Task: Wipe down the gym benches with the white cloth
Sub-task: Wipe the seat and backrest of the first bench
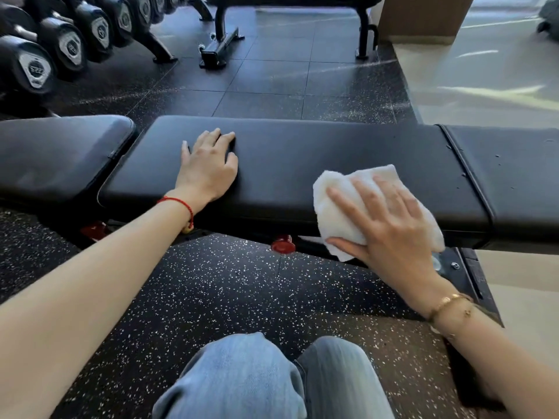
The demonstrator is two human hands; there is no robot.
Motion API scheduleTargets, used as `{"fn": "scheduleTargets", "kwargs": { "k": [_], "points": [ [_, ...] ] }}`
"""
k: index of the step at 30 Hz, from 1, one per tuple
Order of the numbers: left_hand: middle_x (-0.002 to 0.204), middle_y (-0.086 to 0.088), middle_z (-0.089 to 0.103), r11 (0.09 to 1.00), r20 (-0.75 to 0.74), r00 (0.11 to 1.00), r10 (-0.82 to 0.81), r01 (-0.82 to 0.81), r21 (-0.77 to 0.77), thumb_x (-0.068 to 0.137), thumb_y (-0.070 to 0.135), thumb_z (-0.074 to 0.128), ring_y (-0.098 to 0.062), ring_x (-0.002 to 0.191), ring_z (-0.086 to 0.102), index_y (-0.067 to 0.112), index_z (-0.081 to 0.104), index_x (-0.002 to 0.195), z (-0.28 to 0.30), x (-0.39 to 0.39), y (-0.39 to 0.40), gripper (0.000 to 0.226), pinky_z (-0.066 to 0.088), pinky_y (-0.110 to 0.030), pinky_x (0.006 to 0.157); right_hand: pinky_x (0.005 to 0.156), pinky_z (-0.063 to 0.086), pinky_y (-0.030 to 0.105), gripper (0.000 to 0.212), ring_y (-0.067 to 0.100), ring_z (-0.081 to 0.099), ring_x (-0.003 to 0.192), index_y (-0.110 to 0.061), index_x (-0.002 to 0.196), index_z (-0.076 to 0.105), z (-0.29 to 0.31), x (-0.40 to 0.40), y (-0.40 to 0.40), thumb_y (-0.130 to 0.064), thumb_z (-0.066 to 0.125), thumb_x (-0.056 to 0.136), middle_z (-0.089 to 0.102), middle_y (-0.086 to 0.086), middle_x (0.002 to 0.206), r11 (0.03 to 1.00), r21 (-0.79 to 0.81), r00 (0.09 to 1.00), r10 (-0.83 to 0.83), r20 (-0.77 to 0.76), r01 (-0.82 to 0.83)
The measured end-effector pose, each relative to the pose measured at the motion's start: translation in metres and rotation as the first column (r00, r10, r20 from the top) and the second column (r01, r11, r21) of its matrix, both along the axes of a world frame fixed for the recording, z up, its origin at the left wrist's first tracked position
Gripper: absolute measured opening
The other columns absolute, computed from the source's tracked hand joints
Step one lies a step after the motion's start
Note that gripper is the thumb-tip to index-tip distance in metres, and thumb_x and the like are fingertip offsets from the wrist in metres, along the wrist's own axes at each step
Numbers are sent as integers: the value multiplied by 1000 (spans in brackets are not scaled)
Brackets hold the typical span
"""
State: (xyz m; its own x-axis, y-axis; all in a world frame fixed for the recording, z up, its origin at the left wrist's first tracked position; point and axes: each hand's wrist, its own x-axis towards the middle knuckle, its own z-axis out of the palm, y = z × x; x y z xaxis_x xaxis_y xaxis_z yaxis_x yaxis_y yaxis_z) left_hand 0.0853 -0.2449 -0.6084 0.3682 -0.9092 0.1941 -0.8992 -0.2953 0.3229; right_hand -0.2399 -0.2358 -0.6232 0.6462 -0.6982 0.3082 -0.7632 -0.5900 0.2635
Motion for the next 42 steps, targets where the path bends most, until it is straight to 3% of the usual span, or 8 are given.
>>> {"fn": "scheduleTargets", "kwargs": {
  "k": [7, 16, 20, 24, 28, 33, 38, 42],
  "points": [
    [162, -7, 26, 999, -9, 1000, -4, 5, 36, 99, 23, 37, -21, 152, 16, 22, 36, 151, 1, 0, 0, 51, 2, -55, 123, 105, 43, 53, 70, 44, 54, 124, -37, 149, 41, -3, 112, 24, -74, 40, 90, 52, 9, 146, 999, -14, 999, 38, -10, -38],
    [162, -7, 25, 999, 10, 1000, 4, -4, 35, 99, 24, 35, -22, 152, 16, 23, 36, 151, -1, -2, -1, 52, 2, -54, 122, 108, 38, 52, 69, 41, 50, 127, -34, 150, 40, -2, -20, -10, -74, 35, 95, 51, 9, 145, 998, 44, 997, -55, 57, 53],
    [162, -8, 26, 999, 13, 1000, 11, -11, 33, 98, 23, 36, -24, 152, 16, 22, 36, 151, -1, -6, -1, 52, 3, -56, 122, 108, 31, 53, 59, 37, 45, 129, -37, 146, 40, 15, 27, -11, -62, 19, 97, 43, 7, 150, 980, 152, 976, -151, 160, 127],
    [162, -7, 26, 999, 34, 999, 8, -10, 54, 100, 23, 35, -24, 152, 17, 21, 34, 152, 2, -7, 1, 51, 7, -55, 122, 110, 25, 59, 52, 40, 31, 137, -37, 148, 37, 27, 86, -13, -56, 27, 100, 32, 10, 156, 964, 267, 990, -39, 134, 2],
    [161, -7, 28, 996, 58, 998, 21, -26, 80, 100, 23, 35, -24, 151, 19, 21, 35, 151, 8, -10, 2, 51, 10, -55, 122, 118, 14, 51, 58, 39, 22, 143, -41, 155, 21, 23, 44, -7, -59, 20, 100, 21, 0, 162, 946, 319, 988, 2, 151, -50],
    [159, -5, 32, 999, 37, 999, -10, 8, 32, 98, 25, 40, -21, 150, 21, 22, 39, 149, 10, -39, -1, 51, 7, -55, 122, 116, 17, 58, 61, 33, 18, 147, -33, 152, 20, 30, -37, -52, -46, 0, 96, 18, 8, 162, 883, 398, 952, -298, 68, 248],
    [161, -4, 29, 992, 7, 992, -127, 127, 20, 99, 30, 40, -21, 151, 18, 24, 33, 152, 8, -82, -16, 53, 6, -53, 124, 121, 4, 52, 63, 35, 16, 147, -33, 156, 13, 32, -18, -115, -55, 13, 97, 20, 9, 162, 845, 422, 902, -414, 124, 329],
    [161, -6, 27, 990, 12, 990, -140, 139, 31, 100, 33, 38, -22, 151, 16, 26, 31, 152, 3, -89, -18, 53, 5, -53, 124, 121, 3, 49, 61, 34, 12, 148, -34, 156, 8, 26, -24, -86, -54, 20, 100, 18, 5, 161, 887, 411, 946, -291, 141, 211]
  ]
}}
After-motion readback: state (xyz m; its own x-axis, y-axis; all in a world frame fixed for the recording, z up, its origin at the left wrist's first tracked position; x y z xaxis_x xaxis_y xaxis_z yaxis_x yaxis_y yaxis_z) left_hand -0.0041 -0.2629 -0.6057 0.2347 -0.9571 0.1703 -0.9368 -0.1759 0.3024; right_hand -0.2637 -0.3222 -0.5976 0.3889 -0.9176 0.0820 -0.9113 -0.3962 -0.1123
